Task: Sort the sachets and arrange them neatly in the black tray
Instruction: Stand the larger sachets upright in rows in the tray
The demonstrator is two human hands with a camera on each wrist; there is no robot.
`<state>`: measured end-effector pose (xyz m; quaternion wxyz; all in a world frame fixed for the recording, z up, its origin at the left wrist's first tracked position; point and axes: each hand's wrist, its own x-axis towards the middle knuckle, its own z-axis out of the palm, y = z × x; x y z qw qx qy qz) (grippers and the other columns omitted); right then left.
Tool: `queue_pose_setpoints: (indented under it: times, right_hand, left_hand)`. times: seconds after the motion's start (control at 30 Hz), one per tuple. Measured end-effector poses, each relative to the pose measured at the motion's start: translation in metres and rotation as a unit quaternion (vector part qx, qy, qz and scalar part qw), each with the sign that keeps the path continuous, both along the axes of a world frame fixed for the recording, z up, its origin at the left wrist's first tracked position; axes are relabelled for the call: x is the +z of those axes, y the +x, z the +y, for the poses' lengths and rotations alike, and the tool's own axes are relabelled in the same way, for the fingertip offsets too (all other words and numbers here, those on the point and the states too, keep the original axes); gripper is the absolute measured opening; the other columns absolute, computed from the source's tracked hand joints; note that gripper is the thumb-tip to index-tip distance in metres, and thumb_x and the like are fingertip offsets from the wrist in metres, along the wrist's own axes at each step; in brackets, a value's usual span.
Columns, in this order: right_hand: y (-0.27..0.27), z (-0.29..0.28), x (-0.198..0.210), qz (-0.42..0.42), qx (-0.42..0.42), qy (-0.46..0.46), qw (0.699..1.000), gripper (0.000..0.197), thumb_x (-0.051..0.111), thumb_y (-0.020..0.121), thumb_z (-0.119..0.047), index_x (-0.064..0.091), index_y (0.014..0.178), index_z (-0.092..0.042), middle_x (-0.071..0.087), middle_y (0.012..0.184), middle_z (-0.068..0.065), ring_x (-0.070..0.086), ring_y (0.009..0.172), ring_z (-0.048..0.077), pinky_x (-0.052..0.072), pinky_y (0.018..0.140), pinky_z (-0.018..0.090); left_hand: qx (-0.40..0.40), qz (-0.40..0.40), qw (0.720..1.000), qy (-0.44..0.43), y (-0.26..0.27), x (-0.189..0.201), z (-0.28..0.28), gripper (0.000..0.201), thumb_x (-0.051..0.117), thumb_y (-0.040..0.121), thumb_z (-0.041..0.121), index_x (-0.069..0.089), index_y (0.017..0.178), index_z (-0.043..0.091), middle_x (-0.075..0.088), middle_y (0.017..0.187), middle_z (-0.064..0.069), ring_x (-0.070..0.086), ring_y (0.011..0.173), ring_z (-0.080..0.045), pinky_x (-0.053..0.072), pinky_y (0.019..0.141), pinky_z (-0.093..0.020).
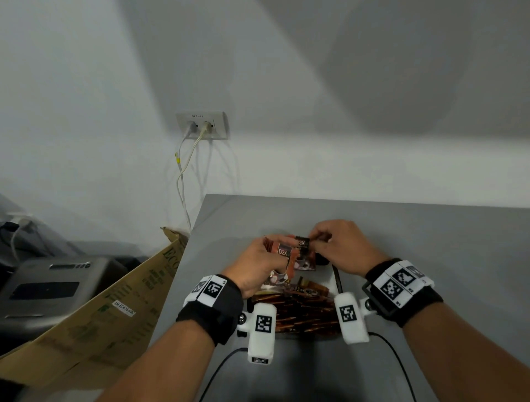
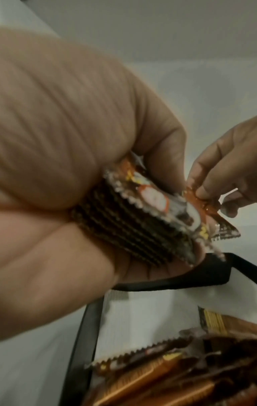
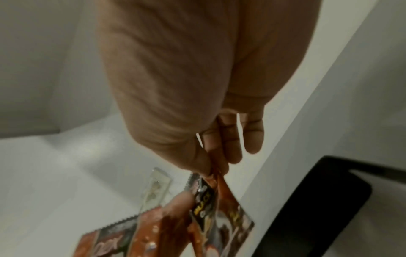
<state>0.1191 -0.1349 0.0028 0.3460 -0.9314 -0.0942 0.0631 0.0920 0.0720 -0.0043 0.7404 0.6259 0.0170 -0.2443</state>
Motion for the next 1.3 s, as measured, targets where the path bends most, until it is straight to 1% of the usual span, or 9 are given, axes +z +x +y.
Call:
queue_pose_setpoints:
  times: [0.07,0.2,0.33,0.5,0.87,0.97,1.07,1.2,1.3]
  right_hand:
    - [-0.002,0.004,0.005,-0.008,-0.014,0.047,0.999,0.017,0.068,0.09,-0.015,0.071,0.086,-0.032,0.071,0.082,-0.014,0.064,0.077,-0.003,0.045,0.067,0.007]
    - [-0.009,0.006,0.002,0.043,-0.029,0.145,0.988,0.022,0.078,0.082,-0.01,0.07,0.096,-0.024,0.075,0.081,-0.003,0.072,0.077,0.012,0.059,0.08,0.034]
    - [-0.011,0.005,-0.004,0.06,-0.021,0.174,0.983,0.028,0.081,0.079,-0.003,0.069,0.098,-0.02,0.074,0.077,0.0,0.073,0.075,0.022,0.06,0.081,0.046]
    - [-0.013,0.002,-0.003,0.091,0.002,0.166,0.982,0.007,0.079,0.083,-0.009,0.073,0.082,-0.013,0.076,0.077,0.0,0.071,0.073,0.019,0.058,0.082,0.039]
    - [-0.013,-0.002,-0.004,0.134,-0.026,0.215,0.967,0.004,0.076,0.085,-0.005,0.073,0.088,-0.006,0.078,0.083,0.008,0.072,0.078,0.021,0.058,0.086,0.04]
    - [-0.011,-0.002,0.002,0.128,-0.028,0.187,0.974,0.005,0.077,0.085,-0.012,0.073,0.089,-0.012,0.077,0.087,0.007,0.07,0.081,0.019,0.057,0.085,0.039]
    - [-0.004,0.001,0.016,0.054,-0.008,0.098,0.994,0.011,0.075,0.086,-0.013,0.074,0.088,-0.023,0.075,0.084,-0.004,0.07,0.078,0.009,0.054,0.078,0.025]
    - [0.007,-0.003,0.022,0.0,-0.005,-0.006,1.0,0.017,0.069,0.09,-0.011,0.07,0.086,-0.028,0.072,0.08,-0.011,0.066,0.076,-0.001,0.046,0.065,0.012]
    - [0.009,-0.009,0.006,0.007,-0.008,-0.047,0.999,0.017,0.065,0.091,-0.009,0.069,0.087,-0.025,0.072,0.079,-0.009,0.068,0.075,0.007,0.055,0.07,0.02]
  left_hand:
    - [-0.001,0.0,1.0,-0.019,0.001,0.002,-0.002,0.055,0.054,0.061,-0.01,0.069,0.112,0.003,0.067,0.09,-0.023,0.064,0.075,-0.03,0.053,0.072,-0.037]
    - [0.026,0.001,0.997,-0.072,0.001,0.004,-0.001,0.055,0.053,0.06,-0.009,0.07,0.112,0.001,0.063,0.097,-0.027,0.061,0.076,-0.03,0.051,0.07,-0.033]
    - [0.045,0.008,0.993,-0.107,-0.002,0.002,0.002,0.053,0.051,0.06,-0.01,0.066,0.111,-0.008,0.055,0.101,-0.03,0.061,0.075,-0.031,0.052,0.065,-0.03]
    - [0.047,0.016,0.992,-0.112,-0.007,-0.001,0.001,0.06,0.051,0.06,-0.01,0.062,0.118,-0.01,0.059,0.101,-0.029,0.063,0.073,-0.03,0.055,0.064,-0.031]
    - [0.08,0.007,0.993,-0.09,-0.009,-0.005,-0.005,0.061,0.051,0.06,-0.01,0.064,0.12,-0.006,0.063,0.105,-0.03,0.057,0.095,-0.039,0.05,0.079,-0.038]
    - [0.051,-0.003,0.998,-0.044,-0.011,-0.005,-0.006,0.06,0.054,0.061,-0.01,0.067,0.119,0.001,0.065,0.109,-0.036,0.063,0.094,-0.038,0.051,0.085,-0.042]
    - [0.023,-0.007,0.999,-0.027,-0.01,-0.002,-0.008,0.06,0.054,0.062,-0.01,0.068,0.119,0.003,0.067,0.106,-0.031,0.065,0.09,-0.036,0.051,0.088,-0.047]
    - [0.055,-0.007,0.998,-0.016,-0.008,0.0,-0.003,0.059,0.054,0.058,-0.008,0.067,0.115,0.002,0.067,0.092,-0.021,0.066,0.073,-0.028,0.056,0.065,-0.031]
    - [0.09,-0.003,0.996,-0.009,-0.005,-0.004,0.01,0.055,0.053,0.063,-0.011,0.065,0.116,-0.002,0.063,0.099,-0.024,0.064,0.072,-0.03,0.051,0.052,-0.024]
